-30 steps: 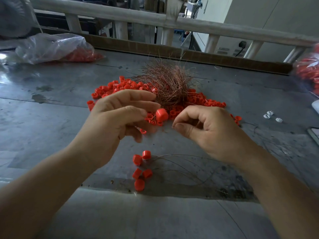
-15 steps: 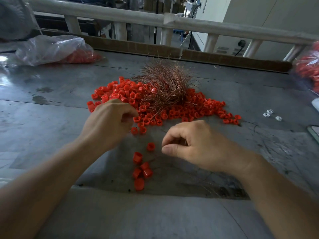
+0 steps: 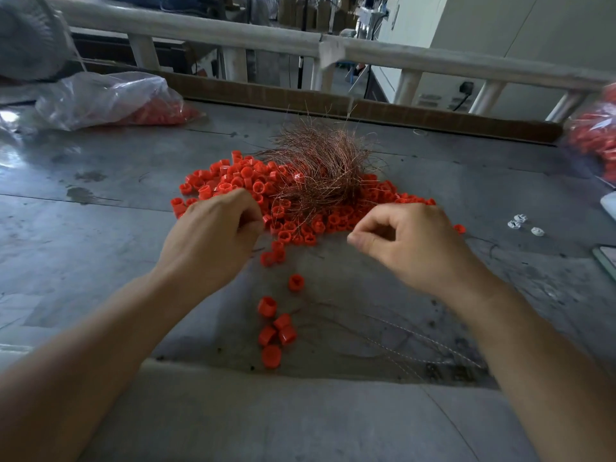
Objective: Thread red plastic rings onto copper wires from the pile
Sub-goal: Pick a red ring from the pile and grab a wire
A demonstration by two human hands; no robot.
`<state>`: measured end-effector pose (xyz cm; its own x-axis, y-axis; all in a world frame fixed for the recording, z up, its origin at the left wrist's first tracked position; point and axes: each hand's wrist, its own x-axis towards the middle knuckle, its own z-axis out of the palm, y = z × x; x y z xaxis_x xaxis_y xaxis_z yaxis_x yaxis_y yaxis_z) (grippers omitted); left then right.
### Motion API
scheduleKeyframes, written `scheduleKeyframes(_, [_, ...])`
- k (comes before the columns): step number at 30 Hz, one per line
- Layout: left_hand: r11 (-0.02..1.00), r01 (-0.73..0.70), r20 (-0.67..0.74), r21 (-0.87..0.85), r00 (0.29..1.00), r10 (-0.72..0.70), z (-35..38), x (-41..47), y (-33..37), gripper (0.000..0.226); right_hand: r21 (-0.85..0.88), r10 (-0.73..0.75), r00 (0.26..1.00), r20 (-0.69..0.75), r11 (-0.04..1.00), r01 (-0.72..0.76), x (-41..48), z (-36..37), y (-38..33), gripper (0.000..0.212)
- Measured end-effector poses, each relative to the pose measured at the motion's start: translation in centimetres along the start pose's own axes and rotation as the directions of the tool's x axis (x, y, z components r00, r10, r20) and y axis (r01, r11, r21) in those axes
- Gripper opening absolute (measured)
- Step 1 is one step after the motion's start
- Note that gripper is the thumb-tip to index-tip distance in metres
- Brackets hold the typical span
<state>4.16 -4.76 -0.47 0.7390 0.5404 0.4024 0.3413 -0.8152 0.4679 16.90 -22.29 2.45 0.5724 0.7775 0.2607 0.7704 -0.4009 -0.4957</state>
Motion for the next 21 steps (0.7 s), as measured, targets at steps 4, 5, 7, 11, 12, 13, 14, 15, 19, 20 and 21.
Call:
scheduleKeyframes(4, [0.989,-0.001,-0.081,-0.149,0.997,-0.011,-0.7,-0.7,1.4,0.015,0.074,0.143,0.960,-0.241,0.989,-0.128,1.3,0.2,2.8,0.014])
scheduleKeyframes(5, [0.988,-0.017,-0.082,-0.152,0.997,0.004,-0.7,-0.9,1.7,0.018,0.097,0.161,0.951,-0.265,0.985,-0.140,1.5,0.3,3.2,0.015])
scheduleKeyframes(7, [0.988,-0.063,-0.081,-0.144,0.995,0.052,-0.7,-1.2,2.3,0.020,0.107,0.171,0.945,-0.279,0.983,-0.146,1.8,0.7,3.9,0.023])
scheduleKeyframes(11, [0.979,-0.136,-0.032,-0.151,0.991,0.132,-0.6,-1.8,2.7,0.019,0.093,0.142,0.943,-0.299,0.989,-0.119,2.3,1.5,4.1,0.014])
scheduleKeyframes(12, [0.978,-0.147,-0.020,-0.151,0.989,0.145,-0.6,-1.9,2.8,0.019,0.083,0.131,0.940,-0.316,0.990,-0.110,2.3,1.6,4.1,0.009])
scheduleKeyframes(13, [0.977,-0.155,-0.011,-0.149,0.988,0.155,-0.6,-1.9,2.8,0.020,0.078,0.123,0.934,-0.334,0.992,-0.102,2.3,1.5,4.0,0.005])
scheduleKeyframes(14, [0.976,-0.160,-0.004,-0.148,0.987,0.161,-0.6,-1.9,2.8,0.020,0.079,0.116,0.929,-0.351,0.992,-0.094,2.3,1.5,4.0,0.005])
scheduleKeyframes(15, [0.976,-0.163,0.001,-0.147,0.986,0.165,-0.6,-1.9,2.7,0.020,0.080,0.113,0.925,-0.364,0.993,-0.090,2.3,1.4,4.0,0.005])
scheduleKeyframes(19, [0.975,-0.164,0.019,-0.151,0.986,0.169,-0.6,-1.9,2.8,0.021,0.110,0.121,0.914,-0.387,0.990,-0.085,2.2,1.3,3.9,0.013])
scheduleKeyframes(20, [0.975,-0.169,0.019,-0.147,0.985,0.174,-0.6,-1.9,2.8,0.021,0.129,0.125,0.916,-0.381,0.988,-0.081,2.2,1.3,3.8,0.025])
scheduleKeyframes(21, [0.974,-0.175,0.019,-0.143,0.984,0.180,-0.6,-2.0,2.9,0.022,0.158,0.129,0.922,-0.364,0.985,-0.075,2.2,1.4,3.8,0.038])
